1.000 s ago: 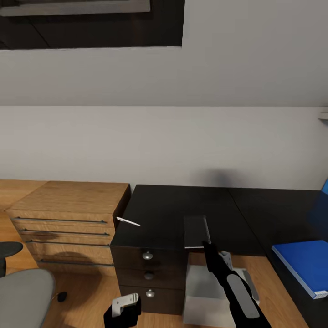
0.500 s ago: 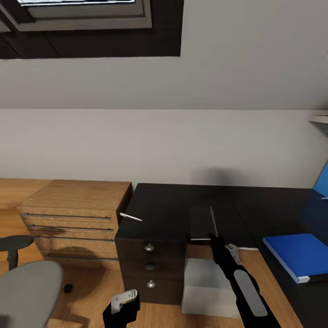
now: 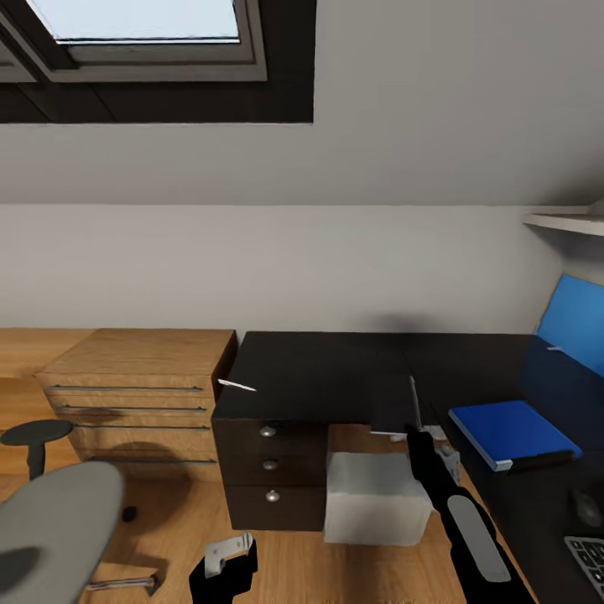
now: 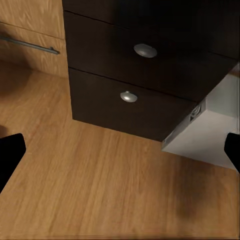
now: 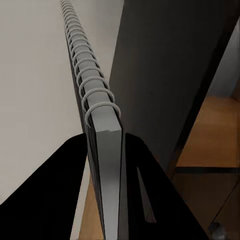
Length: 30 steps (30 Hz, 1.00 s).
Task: In the bedroom, organize the workspace by keeping the computer under the desk, ensuring the monitor is on the desk, placing the keyboard on the desk next to the monitor, placing the mouse on the desk next to the keyboard, moving the folder from the swivel chair onto the desk next to the mouse, stacking the notebook on top of the folder with the pen on top of the notebook, and positioning the swivel chair next to the desk.
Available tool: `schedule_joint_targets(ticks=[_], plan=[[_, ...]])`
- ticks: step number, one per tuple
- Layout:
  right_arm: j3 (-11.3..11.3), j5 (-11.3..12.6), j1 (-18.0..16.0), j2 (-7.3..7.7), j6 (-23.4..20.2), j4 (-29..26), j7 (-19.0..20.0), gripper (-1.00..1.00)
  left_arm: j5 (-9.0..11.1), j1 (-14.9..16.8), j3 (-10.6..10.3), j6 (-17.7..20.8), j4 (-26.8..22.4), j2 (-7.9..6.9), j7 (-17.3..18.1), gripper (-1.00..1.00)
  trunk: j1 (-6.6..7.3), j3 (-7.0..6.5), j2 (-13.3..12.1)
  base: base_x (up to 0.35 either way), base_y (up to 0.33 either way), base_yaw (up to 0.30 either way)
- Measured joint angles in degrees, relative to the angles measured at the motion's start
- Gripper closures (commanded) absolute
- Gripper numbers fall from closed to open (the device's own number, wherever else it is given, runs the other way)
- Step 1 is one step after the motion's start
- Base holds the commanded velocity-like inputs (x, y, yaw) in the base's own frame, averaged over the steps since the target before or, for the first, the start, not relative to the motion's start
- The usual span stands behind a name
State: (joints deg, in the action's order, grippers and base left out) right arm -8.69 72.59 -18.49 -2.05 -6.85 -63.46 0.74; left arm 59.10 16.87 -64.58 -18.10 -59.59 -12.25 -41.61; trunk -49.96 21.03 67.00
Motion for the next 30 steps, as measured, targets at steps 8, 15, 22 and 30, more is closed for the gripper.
schedule_joint_targets(ticks=[8, 15, 22, 30], plan=[[-3.92, -0.03, 0.22, 0.04, -0.14, -1.20, -0.43, 1.00, -0.13, 0.00, -0.18, -0.18, 0.00, 0.00, 0.13, -1.00, 0.02, 0.00, -0.01, -0.035, 0.000, -0.255], [-8.07, 0.01, 0.26, 0.01, -0.17, -3.32, -5.59, 1.00, -0.14, -0.01, -0.34, -0.25, 0.00, 0.10, 0.23, -1.00, 0.02, -0.01, -0.02, -0.004, 0.000, -0.267], [-10.12, 0.06, 0.26, 0.01, -0.19, -4.45, -8.05, 1.00, -0.15, -0.01, -0.45, -0.25, 0.00, 0.26, 0.35, -1.00, 0.02, -0.01, -0.02, -0.001, 0.000, -0.254], [-10.80, 0.18, 0.26, 0.01, -0.34, -5.36, -8.38, 1.00, -0.11, -0.01, -0.69, -0.28, 0.05, 0.41, 0.45, -1.00, 0.02, -0.01, -0.01, 0.000, 0.000, -0.064]])
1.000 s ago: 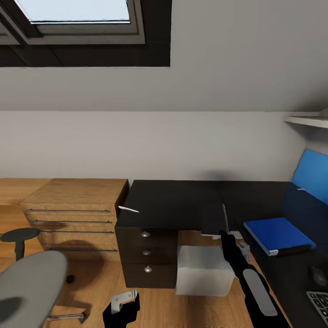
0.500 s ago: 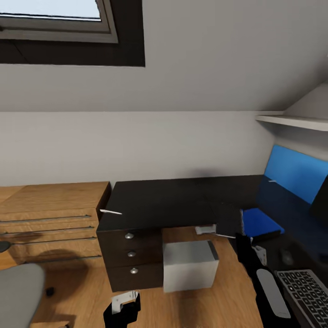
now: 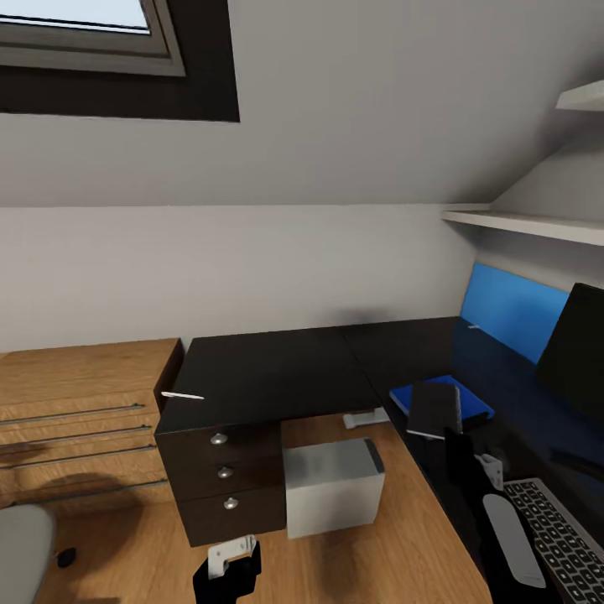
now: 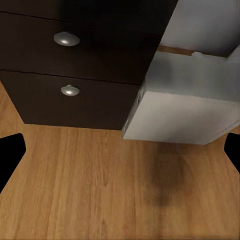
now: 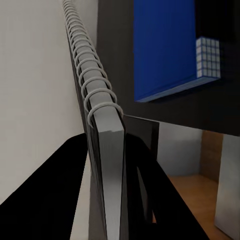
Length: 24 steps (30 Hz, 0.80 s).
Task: In the bedroom, organize the workspace by keeping the computer under the desk, ensuring the monitor is on the desk, placing the keyboard on the desk next to the monitor, placing the mouse on the desk next to the keyboard, moving the folder from the swivel chair onto the desk next to the mouse, stacking the notebook on top of the folder with the pen on top of the notebook, and positioning the swivel chair next to the desk.
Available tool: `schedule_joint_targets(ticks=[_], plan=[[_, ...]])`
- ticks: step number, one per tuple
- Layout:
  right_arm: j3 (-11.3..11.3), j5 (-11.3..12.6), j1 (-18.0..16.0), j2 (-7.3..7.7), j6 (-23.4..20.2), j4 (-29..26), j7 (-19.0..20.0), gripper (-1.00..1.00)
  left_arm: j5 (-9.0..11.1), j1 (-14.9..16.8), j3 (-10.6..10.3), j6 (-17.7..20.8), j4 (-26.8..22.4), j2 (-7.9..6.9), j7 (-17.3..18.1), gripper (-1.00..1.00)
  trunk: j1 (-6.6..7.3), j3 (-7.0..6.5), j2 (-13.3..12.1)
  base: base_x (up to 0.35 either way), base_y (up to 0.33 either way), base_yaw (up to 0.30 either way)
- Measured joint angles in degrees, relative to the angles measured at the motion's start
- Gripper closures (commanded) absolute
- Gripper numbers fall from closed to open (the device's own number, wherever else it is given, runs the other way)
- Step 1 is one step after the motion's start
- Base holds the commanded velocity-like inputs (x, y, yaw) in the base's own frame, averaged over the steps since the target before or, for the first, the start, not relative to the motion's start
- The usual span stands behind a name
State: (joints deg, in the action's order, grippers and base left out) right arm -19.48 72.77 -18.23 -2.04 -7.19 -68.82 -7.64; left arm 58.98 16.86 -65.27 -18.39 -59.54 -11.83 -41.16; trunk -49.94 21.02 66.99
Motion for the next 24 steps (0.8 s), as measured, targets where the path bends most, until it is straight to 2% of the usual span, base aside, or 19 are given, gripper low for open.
schedule_joint_targets(ticks=[11, 24], plan=[[-1.17, 0.02, 0.00, 0.07, 0.04, -0.24, 0.49, 1.00, 0.10, 0.00, 0.07, 0.10, 0.12, 0.27, 0.08, -1.00, 0.01, 0.00, 0.00, 0.021, 0.000, -0.005], [-2.54, -0.11, 0.00, 0.14, 0.26, -0.07, 0.60, 1.00, -0.11, 0.00, 0.07, -0.06, 0.13, 0.28, 0.03, -1.00, 0.03, 0.00, 0.01, 0.291, -0.066, 0.000]])
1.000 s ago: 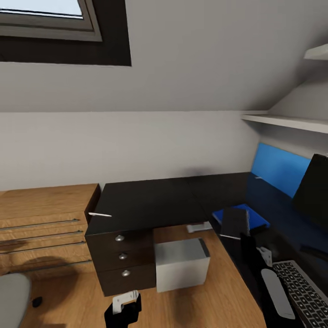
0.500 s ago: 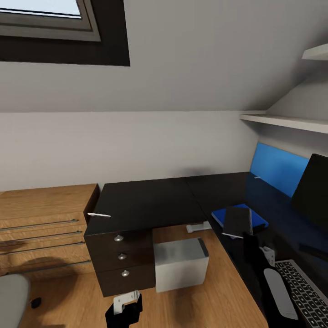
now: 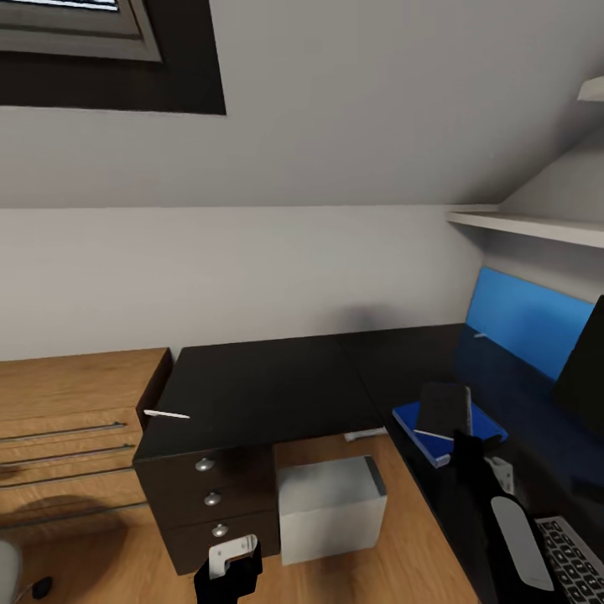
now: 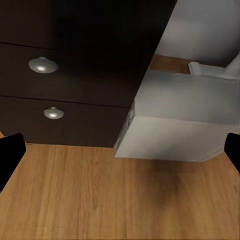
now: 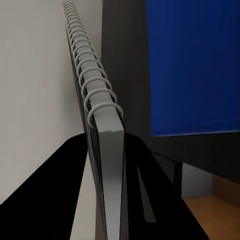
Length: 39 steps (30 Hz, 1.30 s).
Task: In the bedroom, organize the workspace by keeping the computer under the desk, ensuring the monitor is on the desk, placing the keyboard on the desk next to the monitor, placing the mouse on the desk next to the keyboard, moving the folder from the swivel chair onto the desk next to the mouse, stacking the notebook on top of the folder with the pen on top of the notebook, and positioning the swivel chair next to the desk.
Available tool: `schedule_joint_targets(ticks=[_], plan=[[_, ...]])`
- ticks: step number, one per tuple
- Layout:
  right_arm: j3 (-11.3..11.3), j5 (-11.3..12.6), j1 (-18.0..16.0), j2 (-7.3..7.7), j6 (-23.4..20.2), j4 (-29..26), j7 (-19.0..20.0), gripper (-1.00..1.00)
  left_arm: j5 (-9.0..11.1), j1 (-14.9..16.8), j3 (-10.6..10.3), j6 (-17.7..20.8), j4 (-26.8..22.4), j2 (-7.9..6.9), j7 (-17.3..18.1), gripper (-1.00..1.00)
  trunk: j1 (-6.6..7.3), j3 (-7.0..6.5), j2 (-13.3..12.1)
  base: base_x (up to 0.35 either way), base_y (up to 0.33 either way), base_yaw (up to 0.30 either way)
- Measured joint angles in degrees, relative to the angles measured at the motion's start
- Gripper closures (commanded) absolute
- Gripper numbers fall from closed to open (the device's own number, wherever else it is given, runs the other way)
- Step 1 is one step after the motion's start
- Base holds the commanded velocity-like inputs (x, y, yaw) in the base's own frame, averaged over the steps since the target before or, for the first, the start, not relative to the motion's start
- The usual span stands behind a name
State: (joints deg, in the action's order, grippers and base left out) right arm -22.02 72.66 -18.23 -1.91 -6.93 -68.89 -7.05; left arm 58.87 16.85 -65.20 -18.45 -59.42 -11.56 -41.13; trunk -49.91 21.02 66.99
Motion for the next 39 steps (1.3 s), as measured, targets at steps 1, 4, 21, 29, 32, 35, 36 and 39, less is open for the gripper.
schedule_joint_targets(ticks=[1, 4, 21, 29, 32, 35, 36, 39], plan=[[-0.06, 0.01, 0.00, -0.01, 0.02, 0.00, -0.01, 1.00, -0.01, 0.00, 0.00, 0.00, 0.00, 0.00, 0.00, -1.00, 0.00, 0.00, 0.00, 0.314, -0.115, 0.000], [-0.18, 0.00, 0.00, -0.03, 0.05, 0.01, -0.03, 1.00, -0.02, 0.00, -0.01, -0.01, -0.02, 0.00, -0.01, -1.00, 0.00, 0.00, 0.00, 0.310, -0.138, 0.000], [-0.12, -0.23, 0.00, 0.47, 4.18, 0.34, -0.38, 1.00, -0.12, 0.00, -0.02, -0.02, -0.09, 0.00, -0.03, -1.00, -0.03, 0.00, -0.01, 0.081, -0.043, 0.000], [0.08, -0.28, 0.00, 0.42, 4.34, 0.36, -0.52, 1.00, -0.12, 0.00, -0.02, -0.02, -0.09, 0.01, 0.01, -1.00, -0.03, 0.00, -0.01, 0.001, 0.000, 0.000], [0.14, -0.27, 0.00, 0.41, 4.38, 0.54, -0.93, 1.00, -0.12, 0.00, -0.02, -0.02, -0.09, 0.01, 0.04, -1.00, -0.03, 0.00, -0.01, 0.000, 0.000, 0.000], [0.16, -0.35, 0.00, 0.44, 4.45, 0.78, -1.50, 1.00, -0.12, 0.00, -0.02, -0.02, -0.09, 0.01, 0.03, -1.00, -0.03, 0.00, -0.01, 0.000, 0.000, 0.000], [0.17, -0.68, 0.00, 0.42, 4.48, 0.96, -1.91, 1.00, -0.12, 0.00, -0.02, -0.02, -0.09, 0.01, 0.04, -1.00, -0.03, 0.00, -0.01, 0.000, 0.000, 0.000], [0.17, -3.76, -0.03, 0.32, 4.53, 1.42, -2.84, 1.00, -0.12, 0.00, -0.02, -0.02, -0.09, -0.01, 0.05, -1.00, -0.03, 0.00, -0.01, 0.000, 0.000, 0.000]])
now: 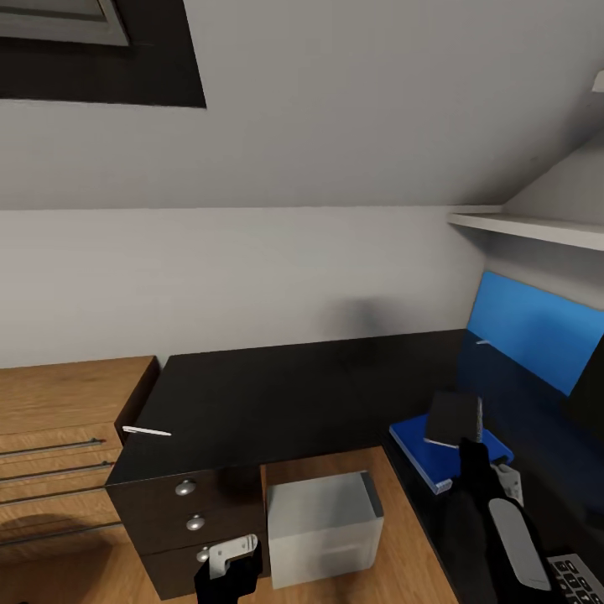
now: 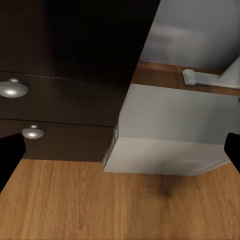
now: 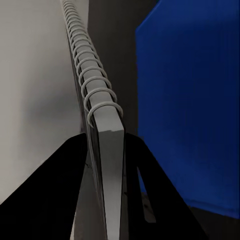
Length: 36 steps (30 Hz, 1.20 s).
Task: In the bedroom, organize the workspace by keeping the computer under the desk, ensuring the monitor is on the desk, placing the keyboard on the desk next to the monitor, placing the mouse on the desk next to the keyboard, moving the folder from the swivel chair onto the desk next to the mouse, stacking the notebook on top of the folder with the pen on top of the notebook, and positioning the swivel chair next to the desk.
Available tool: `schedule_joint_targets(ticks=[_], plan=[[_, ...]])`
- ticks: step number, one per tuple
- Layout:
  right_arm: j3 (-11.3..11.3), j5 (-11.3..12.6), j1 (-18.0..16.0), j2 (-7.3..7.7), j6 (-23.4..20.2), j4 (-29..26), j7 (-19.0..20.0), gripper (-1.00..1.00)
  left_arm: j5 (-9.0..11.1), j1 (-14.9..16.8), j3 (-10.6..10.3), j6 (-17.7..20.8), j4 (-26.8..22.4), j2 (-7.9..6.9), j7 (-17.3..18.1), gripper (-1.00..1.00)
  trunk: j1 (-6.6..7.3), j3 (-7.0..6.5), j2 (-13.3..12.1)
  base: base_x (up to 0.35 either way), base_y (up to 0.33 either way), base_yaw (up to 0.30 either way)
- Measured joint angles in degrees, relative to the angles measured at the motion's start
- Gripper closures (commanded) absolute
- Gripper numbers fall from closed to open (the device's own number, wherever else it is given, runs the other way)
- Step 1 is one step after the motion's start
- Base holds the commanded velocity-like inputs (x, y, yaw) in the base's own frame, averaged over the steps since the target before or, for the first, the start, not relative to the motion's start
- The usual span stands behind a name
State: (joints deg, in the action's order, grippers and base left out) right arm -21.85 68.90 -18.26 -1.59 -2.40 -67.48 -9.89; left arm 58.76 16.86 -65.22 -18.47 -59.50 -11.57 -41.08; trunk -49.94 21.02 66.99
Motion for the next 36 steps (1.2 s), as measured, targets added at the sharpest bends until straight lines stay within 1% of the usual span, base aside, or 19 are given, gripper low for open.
schedule_joint_targets(ticks=[3, 7, 34, 35, 36], plan=[[-0.04, -1.34, 0.01, -0.06, 0.01, 0.11, -0.18, 1.00, 0.00, 0.00, 0.00, 0.00, 0.00, -0.03, 0.00, -1.00, 0.00, 0.00, 0.00, 0.000, 0.000, 0.000], [-0.06, -1.97, 0.00, -0.09, 0.01, 0.16, -0.27, 1.00, -0.10, 0.00, 0.00, 0.00, 0.00, -0.06, 0.00, -1.00, 0.00, 0.00, 0.00, 0.000, 0.000, 0.000], [0.02, -2.33, -0.06, 0.07, -0.14, 1.32, -0.39, 1.00, -0.17, 0.00, 0.00, 0.00, 0.00, -0.07, -0.08, -1.00, 0.00, 0.00, 0.00, 0.000, 0.000, 0.000], [0.02, -2.34, -0.06, 0.07, -0.14, 1.32, -0.37, -1.00, -0.17, 0.00, 0.00, 0.00, 0.00, -0.07, -0.08, -1.00, 0.00, 0.00, 0.00, 0.000, 0.000, 0.000], [0.04, -2.36, -0.06, 0.07, -0.15, 1.32, -0.40, -1.00, -0.18, 0.00, -0.03, 0.00, -0.02, -0.04, -0.08, -1.00, 0.00, 0.00, 0.00, 0.000, 0.000, 0.000]])
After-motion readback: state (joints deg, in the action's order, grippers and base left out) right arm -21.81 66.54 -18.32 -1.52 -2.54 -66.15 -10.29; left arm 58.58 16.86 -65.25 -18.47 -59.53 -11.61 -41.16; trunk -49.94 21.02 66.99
